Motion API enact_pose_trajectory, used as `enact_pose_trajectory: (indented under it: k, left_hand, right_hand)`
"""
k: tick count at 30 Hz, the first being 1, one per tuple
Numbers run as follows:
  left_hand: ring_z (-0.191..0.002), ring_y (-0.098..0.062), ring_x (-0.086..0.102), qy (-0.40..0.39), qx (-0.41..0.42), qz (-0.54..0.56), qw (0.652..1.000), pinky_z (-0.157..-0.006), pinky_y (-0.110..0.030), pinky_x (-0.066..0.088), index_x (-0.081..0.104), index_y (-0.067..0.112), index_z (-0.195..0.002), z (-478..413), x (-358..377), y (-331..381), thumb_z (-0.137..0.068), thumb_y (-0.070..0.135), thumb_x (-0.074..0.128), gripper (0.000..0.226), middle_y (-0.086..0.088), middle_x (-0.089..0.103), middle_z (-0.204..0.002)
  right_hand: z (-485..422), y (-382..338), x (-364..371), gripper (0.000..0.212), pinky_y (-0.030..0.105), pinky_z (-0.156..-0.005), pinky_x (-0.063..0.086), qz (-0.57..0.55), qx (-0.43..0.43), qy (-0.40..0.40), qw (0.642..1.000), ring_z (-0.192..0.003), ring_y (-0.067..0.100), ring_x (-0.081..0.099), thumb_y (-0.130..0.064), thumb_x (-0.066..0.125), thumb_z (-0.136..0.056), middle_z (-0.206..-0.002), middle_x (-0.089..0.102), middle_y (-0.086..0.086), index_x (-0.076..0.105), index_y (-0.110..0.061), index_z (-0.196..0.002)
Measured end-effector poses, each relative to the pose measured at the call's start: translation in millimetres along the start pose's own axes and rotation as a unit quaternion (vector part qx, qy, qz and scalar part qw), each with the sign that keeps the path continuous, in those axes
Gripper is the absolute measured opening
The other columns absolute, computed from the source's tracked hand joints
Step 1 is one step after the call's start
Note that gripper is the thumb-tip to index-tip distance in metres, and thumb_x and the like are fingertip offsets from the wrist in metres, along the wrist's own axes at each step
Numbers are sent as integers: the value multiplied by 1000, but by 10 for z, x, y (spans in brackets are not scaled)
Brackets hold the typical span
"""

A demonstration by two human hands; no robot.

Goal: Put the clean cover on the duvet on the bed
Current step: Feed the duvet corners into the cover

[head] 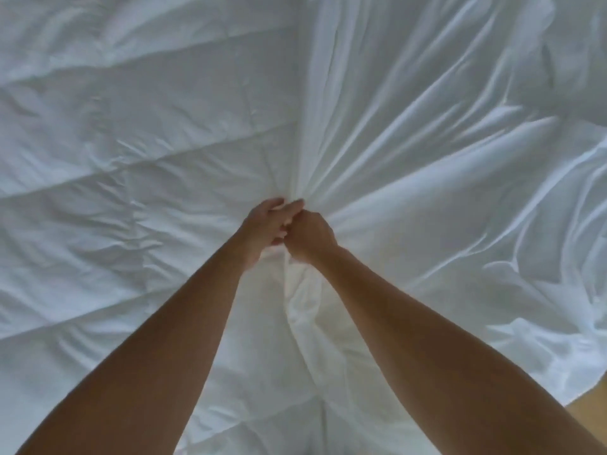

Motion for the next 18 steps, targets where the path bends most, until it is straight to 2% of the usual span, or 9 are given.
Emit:
enact_pose_trajectory:
  k: [2,4,7,9,10,11,13,15,18]
  left_hand:
    - [-103,-18,71,39,39,12,998,-88,-35,57,63,21,-128,-256,-113,355,-72,61,82,71,3,74,-113]
    - [-98,-18,72,88,63,-4,994,-81,-31,58,67,18,-120,-478,-213,585,-80,56,79,56,2,74,-108]
    - [-89,-25,71,118,44,-48,991,-83,-40,60,68,12,-114,-712,-255,627,-95,53,62,45,-7,73,-102]
    - [-84,-23,67,175,67,-119,975,-72,-34,56,66,10,-116,-774,-420,584,-102,53,49,49,-13,71,-105]
    - [-92,-28,67,220,80,-149,961,-76,-36,55,65,7,-120,-785,-606,573,-104,50,45,51,-18,70,-113]
    - [-106,-36,64,272,81,-176,943,-88,-40,53,62,1,-126,-789,-887,570,-106,47,42,54,-25,65,-123]
    - [-123,-45,55,366,54,-198,908,-106,-46,44,57,-8,-130,-770,-1617,563,-108,43,39,59,-33,57,-133]
    - [-116,-48,60,418,2,-206,885,-101,-51,49,59,-6,-129,-799,-2258,510,-106,49,38,63,-33,61,-127]
    - [-108,-44,65,395,-36,-212,893,-95,-51,54,62,0,-124,-882,-2238,456,-97,46,55,54,-27,67,-120]
  right_hand:
    - [86,-232,210,26,34,-72,47,-4,-54,-56,997,-100,30,66,-13,54,-94,-106,69,10,61,-8,-118]
    - [138,-274,312,22,34,-75,45,12,-74,-109,991,-106,33,64,-17,51,-98,-112,67,13,60,-7,-115]
    - [118,-120,286,30,40,-92,50,45,-53,-138,988,-118,33,60,-24,47,-102,-126,64,12,59,-10,-125]
    - [41,-43,209,31,41,-94,50,48,-20,-122,991,-119,32,60,-28,47,-102,-126,64,9,58,-15,-128]
    - [-18,-37,172,32,42,-94,49,49,-6,-112,992,-120,32,60,-33,46,-102,-126,64,8,58,-18,-128]
    - [-86,-43,139,35,43,-95,47,55,5,-103,993,-122,32,58,-41,46,-102,-128,63,7,59,-21,-127]
    - [-235,-45,84,54,47,-101,41,72,28,-68,995,-131,33,49,-63,47,-94,-136,57,8,57,-25,-131]
    - [-362,39,3,84,51,-105,39,77,71,-24,994,-137,35,39,-81,52,-79,-144,46,10,46,-25,-141]
    - [-506,279,-14,122,48,-112,38,83,124,-77,986,-140,35,35,-84,71,-59,-149,37,15,27,-15,-150]
Point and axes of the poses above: each hand's wrist, its own z-axis away from the middle knuckle, its own x-axis out of the palm, y = z × x, the point moved 3 cm from there along -z, towards the middle knuckle
